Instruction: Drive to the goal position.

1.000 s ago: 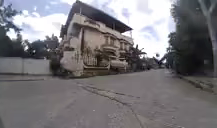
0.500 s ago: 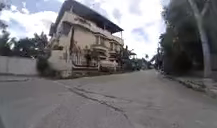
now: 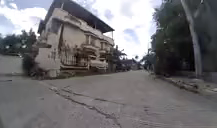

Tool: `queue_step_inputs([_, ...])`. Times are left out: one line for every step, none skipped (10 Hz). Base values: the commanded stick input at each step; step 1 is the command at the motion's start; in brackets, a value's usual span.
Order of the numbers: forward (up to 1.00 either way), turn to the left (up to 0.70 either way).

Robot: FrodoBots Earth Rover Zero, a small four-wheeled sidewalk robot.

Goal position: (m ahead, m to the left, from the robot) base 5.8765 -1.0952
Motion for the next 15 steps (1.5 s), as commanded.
queue_step_inputs([0.50, 0.00])
queue_step_inputs([0.50, 0.00])
queue_step_inputs([0.50, 0.00])
queue_step_inputs([0.50, 0.00])
queue_step_inputs([0.50, 0.00])
queue_step_inputs([0.50, 0.00])
queue_step_inputs([0.50, 0.00])
queue_step_inputs([0.50, 0.00])
queue_step_inputs([0.50, 0.00])
queue_step_inputs([0.50, 0.00])
queue_step_inputs([0.50, 0.00])
queue_step_inputs([0.50, 0.00])
queue_step_inputs([0.50, 0.00])
queue_step_inputs([0.50, 0.00])
queue_step_inputs([0.50, 0.00])
